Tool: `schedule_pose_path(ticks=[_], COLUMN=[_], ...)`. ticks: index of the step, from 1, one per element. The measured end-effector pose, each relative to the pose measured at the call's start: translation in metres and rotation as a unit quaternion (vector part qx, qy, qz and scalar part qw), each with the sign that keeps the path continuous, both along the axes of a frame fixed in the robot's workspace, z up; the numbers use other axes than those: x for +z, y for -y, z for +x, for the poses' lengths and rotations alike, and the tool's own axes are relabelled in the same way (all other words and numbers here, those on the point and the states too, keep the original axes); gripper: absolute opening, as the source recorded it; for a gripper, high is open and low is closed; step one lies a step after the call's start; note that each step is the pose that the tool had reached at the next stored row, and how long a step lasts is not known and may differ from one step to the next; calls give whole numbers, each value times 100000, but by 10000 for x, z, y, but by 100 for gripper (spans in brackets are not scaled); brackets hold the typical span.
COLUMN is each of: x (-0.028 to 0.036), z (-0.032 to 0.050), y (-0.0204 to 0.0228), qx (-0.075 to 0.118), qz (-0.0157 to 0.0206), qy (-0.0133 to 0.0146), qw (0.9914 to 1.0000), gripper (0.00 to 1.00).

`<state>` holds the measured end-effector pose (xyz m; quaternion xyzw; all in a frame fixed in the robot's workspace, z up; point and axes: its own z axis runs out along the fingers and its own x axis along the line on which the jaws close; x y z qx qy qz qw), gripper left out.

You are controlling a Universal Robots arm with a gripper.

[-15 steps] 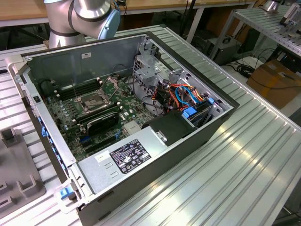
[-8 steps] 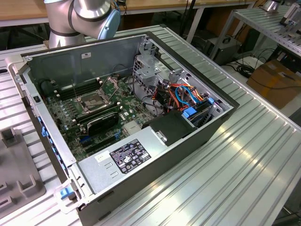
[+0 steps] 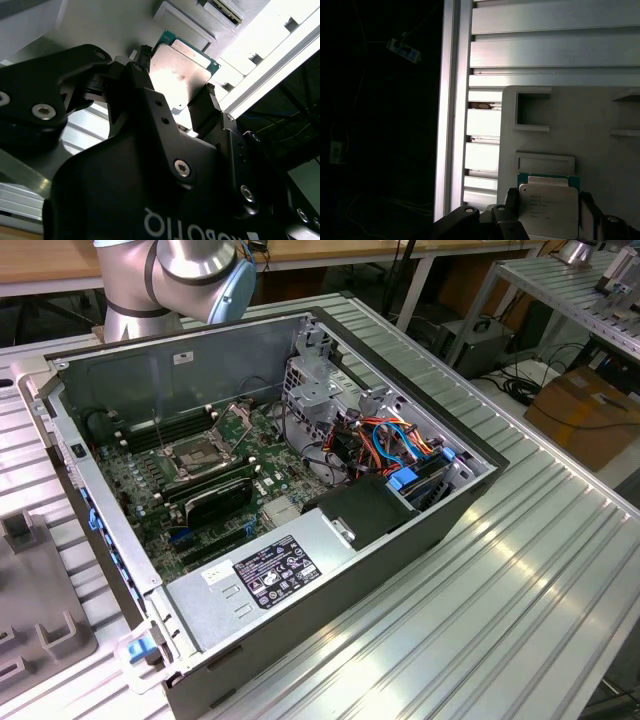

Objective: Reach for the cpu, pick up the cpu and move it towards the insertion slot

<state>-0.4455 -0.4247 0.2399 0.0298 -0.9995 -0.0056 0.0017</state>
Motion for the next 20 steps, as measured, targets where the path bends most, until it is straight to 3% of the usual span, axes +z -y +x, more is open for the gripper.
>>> schedule_pose_path(ticks=[20], x=[71], z=[6], y=[0], qx=[2], qz=[4], qy=[-1], qw=[100000], gripper=[55])
